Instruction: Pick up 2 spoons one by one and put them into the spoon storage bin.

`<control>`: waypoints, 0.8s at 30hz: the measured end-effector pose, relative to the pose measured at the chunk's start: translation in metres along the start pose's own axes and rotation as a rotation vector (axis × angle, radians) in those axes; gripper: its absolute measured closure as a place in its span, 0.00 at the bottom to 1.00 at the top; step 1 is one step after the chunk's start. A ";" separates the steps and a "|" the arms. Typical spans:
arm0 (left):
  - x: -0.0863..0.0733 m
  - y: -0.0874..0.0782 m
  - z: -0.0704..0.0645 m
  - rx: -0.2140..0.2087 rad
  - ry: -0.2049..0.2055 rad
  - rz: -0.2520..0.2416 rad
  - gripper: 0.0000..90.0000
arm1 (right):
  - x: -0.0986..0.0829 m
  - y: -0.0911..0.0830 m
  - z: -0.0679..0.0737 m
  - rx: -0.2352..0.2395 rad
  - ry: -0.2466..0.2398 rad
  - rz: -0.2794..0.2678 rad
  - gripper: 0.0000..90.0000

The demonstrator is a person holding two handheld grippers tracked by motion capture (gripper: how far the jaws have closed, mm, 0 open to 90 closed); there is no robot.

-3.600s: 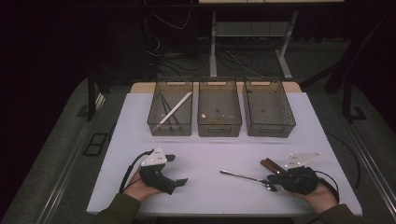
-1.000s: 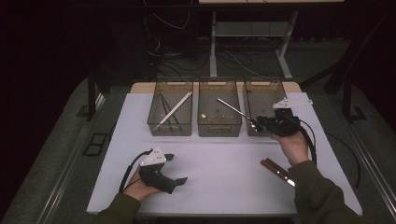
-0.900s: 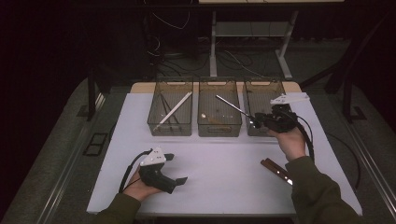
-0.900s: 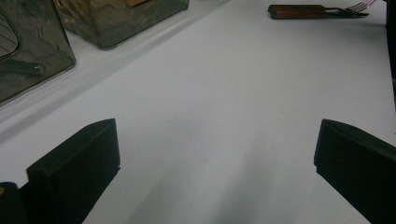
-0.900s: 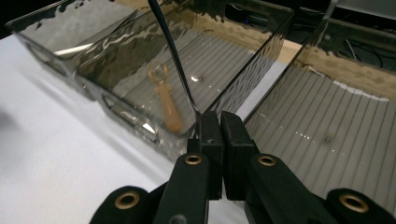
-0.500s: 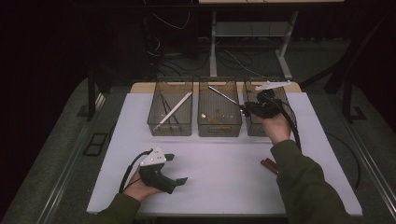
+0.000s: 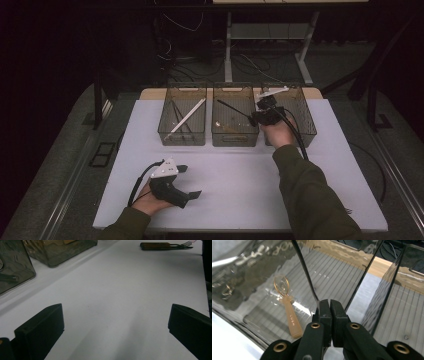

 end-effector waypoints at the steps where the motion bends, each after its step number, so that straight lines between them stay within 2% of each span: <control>1: 0.000 0.000 0.000 0.000 0.000 0.001 0.00 | 0.000 0.002 0.002 -0.002 -0.011 0.003 0.99; 8: 0.000 0.000 0.000 -0.004 0.005 0.009 0.00 | -0.003 0.010 0.011 -0.025 -0.044 0.027 0.96; 14: 0.000 0.001 0.000 -0.006 0.007 0.001 0.00 | -0.002 0.006 0.013 0.000 -0.044 -0.011 0.72; 18: 0.000 0.001 0.000 -0.006 0.011 0.006 0.00 | -0.001 0.002 0.010 0.040 -0.019 -0.020 0.56; 24: 0.000 0.000 -0.001 -0.006 0.004 0.003 0.00 | -0.001 -0.012 0.005 0.122 -0.009 -0.051 0.41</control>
Point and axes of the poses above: each handheld gripper's, and its own axes: y roughly forward along the jaws, x roughly out of its top, z roughly to its left, the point moved 2 cm from there along y, roughly forward along the jaws, and after that the axes turned 6 degrees about -x, right-handed, at the moved point
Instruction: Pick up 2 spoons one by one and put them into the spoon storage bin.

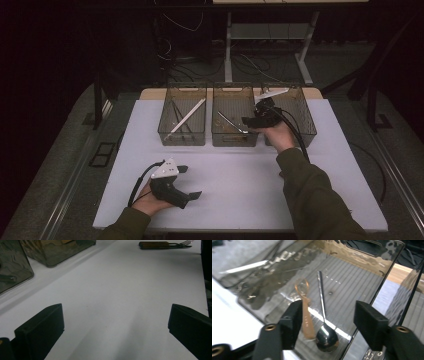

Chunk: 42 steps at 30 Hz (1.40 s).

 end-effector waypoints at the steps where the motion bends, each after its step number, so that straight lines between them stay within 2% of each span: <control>1: 0.000 0.000 0.000 0.000 0.001 0.000 0.00 | 0.000 -0.003 -0.001 0.006 -0.008 -0.008 0.39; 4: 0.000 0.001 0.000 -0.001 0.007 0.001 0.00 | -0.002 -0.013 -0.003 0.028 -0.001 -0.031 0.36; 9: 0.000 0.001 -0.001 0.003 0.007 0.001 0.00 | -0.008 -0.026 -0.009 0.048 -0.031 -0.044 0.33; 15: 0.000 0.000 0.000 0.003 0.007 0.005 0.00 | -0.016 -0.041 -0.013 0.097 -0.036 -0.081 0.31; 24: -0.001 0.000 0.000 0.008 0.000 0.004 0.00 | -0.038 -0.062 -0.021 0.118 -0.050 -0.124 0.30; 32: -0.001 0.000 0.001 0.012 0.004 0.011 0.00 | -0.059 -0.075 -0.028 0.131 -0.047 -0.132 0.30; 42: -0.001 -0.001 0.001 0.014 0.000 0.009 0.00 | -0.085 -0.087 -0.038 0.176 -0.046 -0.141 0.30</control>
Point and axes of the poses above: each handheld gripper's, and its own axes: y roughly forward along the jaws, x roughly out of its top, z roughly to its left, the point moved 2 cm from there along y, roughly forward along the jaws, and after that the axes turned 6 degrees about -x, right-handed, at the moved point
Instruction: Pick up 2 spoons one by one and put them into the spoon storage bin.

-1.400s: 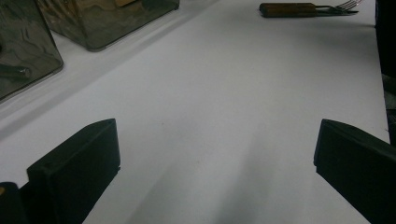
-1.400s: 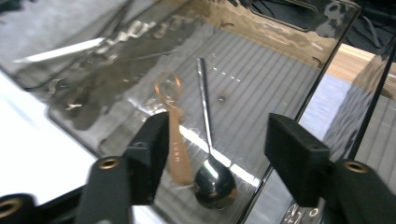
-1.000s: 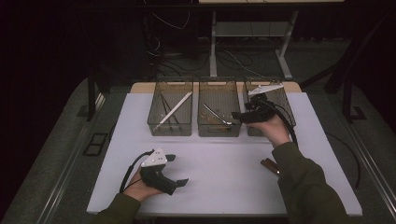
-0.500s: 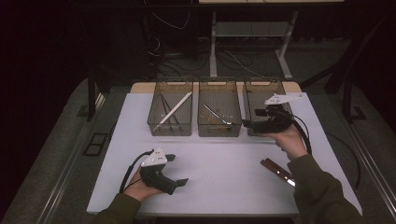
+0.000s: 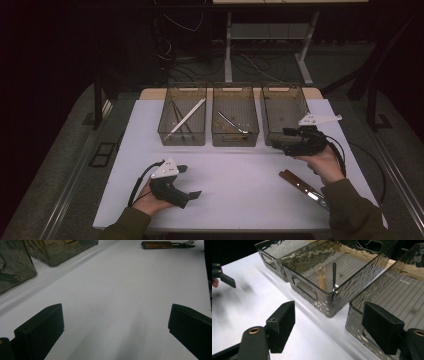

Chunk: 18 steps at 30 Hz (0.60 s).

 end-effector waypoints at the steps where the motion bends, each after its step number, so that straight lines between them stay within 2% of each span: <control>1: 0.000 0.000 0.000 0.000 -0.001 0.000 0.00 | -0.002 -0.002 -0.001 0.002 0.002 -0.002 0.29; 18: 0.000 -0.001 0.000 0.005 0.002 0.001 0.00 | -0.046 -0.034 -0.009 0.002 0.047 0.030 0.29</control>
Point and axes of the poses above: each handheld gripper's, and its own axes: y roughly forward along the jaws, x roughly out of its top, z roughly to its left, the point moved 2 cm from there along y, roughly forward along the jaws, and after that the axes turned 6 degrees about -x, right-handed, at the moved point
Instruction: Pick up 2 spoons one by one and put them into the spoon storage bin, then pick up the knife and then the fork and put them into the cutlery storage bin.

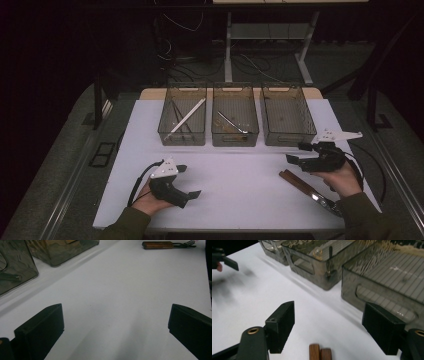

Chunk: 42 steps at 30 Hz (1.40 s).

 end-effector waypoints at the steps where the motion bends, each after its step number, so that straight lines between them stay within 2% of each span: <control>1: 0.000 0.000 0.000 0.001 0.000 -0.001 0.00 | -0.002 -0.002 -0.001 0.000 -0.004 0.005 0.29; 11: 0.000 -0.001 0.001 0.002 -0.006 -0.002 0.00 | -0.020 -0.017 -0.006 0.004 -0.005 0.016 0.30; 15: 0.000 -0.001 0.000 -0.001 -0.005 -0.008 0.00 | -0.028 -0.022 -0.008 0.010 0.000 0.028 0.35; 22: 0.001 -0.002 -0.002 0.007 0.002 -0.001 0.00 | -0.042 -0.024 -0.007 -0.001 -0.034 0.105 0.44; 25: 0.000 -0.001 -0.002 0.010 0.005 0.009 0.00 | -0.048 -0.026 -0.007 0.009 -0.028 0.144 0.50; 32: 0.001 -0.001 -0.002 0.014 0.002 -0.001 0.00 | -0.058 -0.029 -0.009 0.030 -0.020 0.209 0.61; 42: 0.000 -0.003 -0.002 0.019 0.001 -0.003 0.00 | -0.067 -0.026 -0.011 -0.008 -0.096 0.311 0.74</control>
Point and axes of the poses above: each handheld gripper's, and its own axes: y roughly forward along the jaws, x roughly out of its top, z roughly to its left, the point moved 2 cm from there along y, roughly forward along the jaws, and after that the axes turned 6 degrees about -x, right-handed, at the moved point
